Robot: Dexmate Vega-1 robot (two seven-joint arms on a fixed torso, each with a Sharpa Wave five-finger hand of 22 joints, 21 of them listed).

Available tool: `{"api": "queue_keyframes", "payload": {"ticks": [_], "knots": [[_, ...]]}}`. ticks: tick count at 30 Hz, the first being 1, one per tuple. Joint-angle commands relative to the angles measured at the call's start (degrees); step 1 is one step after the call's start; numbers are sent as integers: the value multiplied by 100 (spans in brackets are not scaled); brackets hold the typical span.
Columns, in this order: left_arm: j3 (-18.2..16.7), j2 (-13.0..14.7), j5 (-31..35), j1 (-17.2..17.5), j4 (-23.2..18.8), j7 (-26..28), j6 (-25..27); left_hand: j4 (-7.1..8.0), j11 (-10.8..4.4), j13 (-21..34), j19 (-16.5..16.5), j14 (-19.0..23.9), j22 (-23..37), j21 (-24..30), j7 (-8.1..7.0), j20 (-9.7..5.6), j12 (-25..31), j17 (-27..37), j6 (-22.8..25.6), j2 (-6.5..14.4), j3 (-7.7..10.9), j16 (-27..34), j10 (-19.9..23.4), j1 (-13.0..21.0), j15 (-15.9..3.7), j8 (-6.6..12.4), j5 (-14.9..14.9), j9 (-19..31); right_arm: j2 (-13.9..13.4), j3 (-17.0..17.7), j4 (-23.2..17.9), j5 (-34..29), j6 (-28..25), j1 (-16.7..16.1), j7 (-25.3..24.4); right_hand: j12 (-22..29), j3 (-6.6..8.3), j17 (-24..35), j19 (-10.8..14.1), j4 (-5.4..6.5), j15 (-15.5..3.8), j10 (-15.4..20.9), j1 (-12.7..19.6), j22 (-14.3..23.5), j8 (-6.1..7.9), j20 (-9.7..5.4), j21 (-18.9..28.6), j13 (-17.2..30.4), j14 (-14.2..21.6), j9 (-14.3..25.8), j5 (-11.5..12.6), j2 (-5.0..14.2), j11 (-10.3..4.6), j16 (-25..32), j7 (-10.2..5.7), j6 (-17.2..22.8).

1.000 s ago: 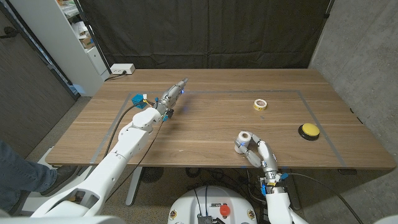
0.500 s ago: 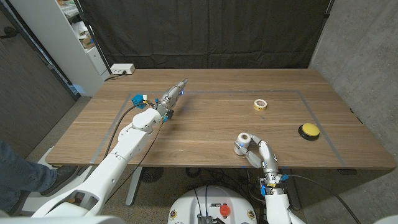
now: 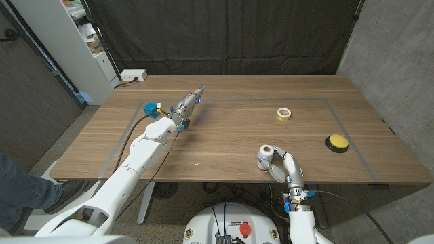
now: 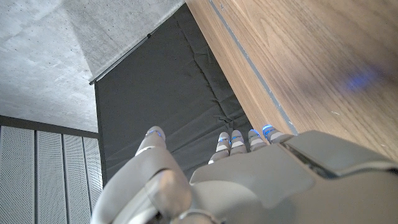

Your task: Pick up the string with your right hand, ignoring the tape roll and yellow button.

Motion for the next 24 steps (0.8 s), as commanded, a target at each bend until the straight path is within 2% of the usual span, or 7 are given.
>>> {"api": "queue_keyframes", "payload": {"ticks": [1, 24], "knots": [[32, -45, 7, -72, 89, -5, -56, -18, -9, 24, -565, -243, 17, -4, 62, 6, -2, 20, 22, 65, 6, 17, -57, 11, 28, 2, -29, 30, -11, 36, -35, 28, 76, 18, -82, 40, 26, 63, 36, 33, -541, 38, 729, 7, 51, -14, 37, 39, 19, 47, -32, 649, 2, 18, -1, 68], [28, -61, -5, -54, 81, 36, -126, -32, -6, 24, -620, -250, 18, -22, 74, 1, 4, 21, 31, 74, 0, 19, -54, 2, 36, 4, -31, 31, 39, 185, -274, 84, 269, -22, 42, 65, 71, 166, 0, 74, -562, -35, 831, 4, 142, -32, 82, 141, 48, 165, -159, 710, 16, -56, 11, 52]]}}
